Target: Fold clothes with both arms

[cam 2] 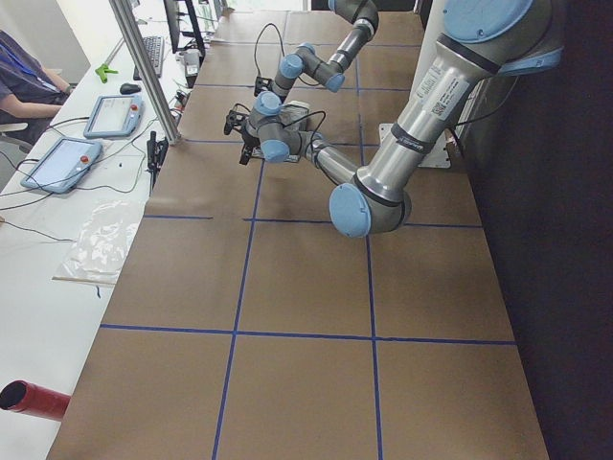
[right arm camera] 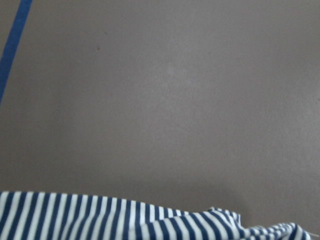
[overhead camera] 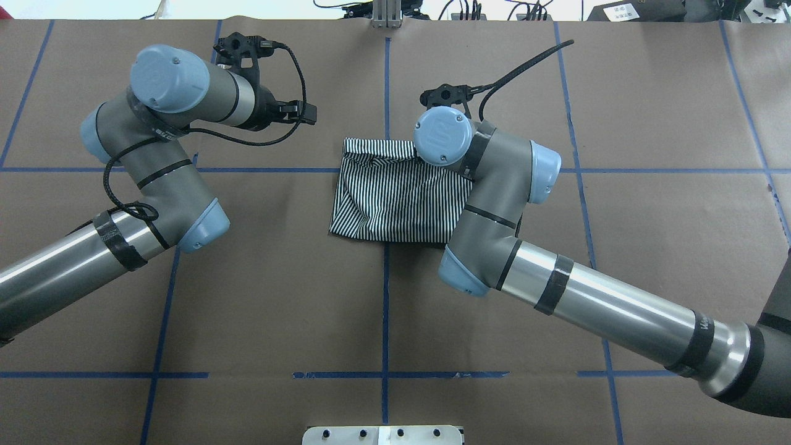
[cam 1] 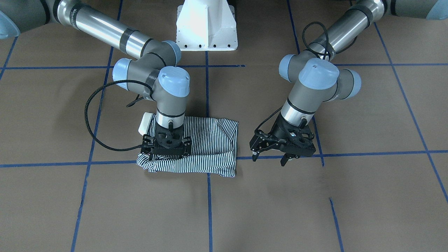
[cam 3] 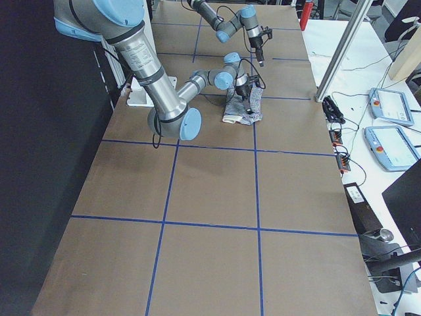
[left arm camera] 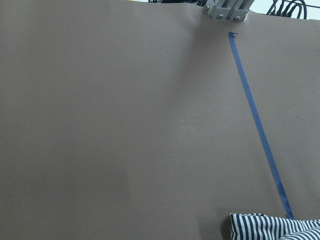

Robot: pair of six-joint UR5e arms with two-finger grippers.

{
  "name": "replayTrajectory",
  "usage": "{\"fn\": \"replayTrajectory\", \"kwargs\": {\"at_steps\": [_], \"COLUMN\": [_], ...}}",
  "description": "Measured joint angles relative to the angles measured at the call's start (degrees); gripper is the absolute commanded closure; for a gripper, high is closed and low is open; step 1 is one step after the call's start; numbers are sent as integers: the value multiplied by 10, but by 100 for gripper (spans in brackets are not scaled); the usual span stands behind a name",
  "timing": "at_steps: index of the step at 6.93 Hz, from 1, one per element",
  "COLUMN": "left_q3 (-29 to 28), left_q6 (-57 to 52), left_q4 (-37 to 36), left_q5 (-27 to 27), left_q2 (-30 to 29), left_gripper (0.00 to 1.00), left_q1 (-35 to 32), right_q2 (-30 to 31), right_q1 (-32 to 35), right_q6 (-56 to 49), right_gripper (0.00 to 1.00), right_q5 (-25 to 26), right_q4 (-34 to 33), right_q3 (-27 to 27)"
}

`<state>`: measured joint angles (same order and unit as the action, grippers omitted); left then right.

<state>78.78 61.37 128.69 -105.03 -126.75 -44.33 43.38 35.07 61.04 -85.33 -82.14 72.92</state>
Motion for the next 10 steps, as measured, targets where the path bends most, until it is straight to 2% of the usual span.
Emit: {"fn": "replayTrajectory", "kwargs": {"at_steps": [2,4,6,8,10], "left_q3": [2,1,-3,-14,-63], "left_q6": [5,18,59,100,120], "left_q4": [0,-3,-30,-83,-98], "left_q5": [0,0,7,56,88], "left_q2": [-1,-3,-23,-63,-109], "left_gripper": [0,0,0,0,0], "left_q1": [1,4,27,82,111], "right_q2": [-17,-39,-43,-29,-9], "right_q1": [39,81,113,120,121], "right_q6": [-24,-41,-60,-66,-67], "right_gripper": [0,0,0,0,0], "right_q5": [-15,-69,-135,-152,-154], "right_q4": [0,-1,-2,1,2], "right_q3": [-36,-51,-31,-1,26]}}
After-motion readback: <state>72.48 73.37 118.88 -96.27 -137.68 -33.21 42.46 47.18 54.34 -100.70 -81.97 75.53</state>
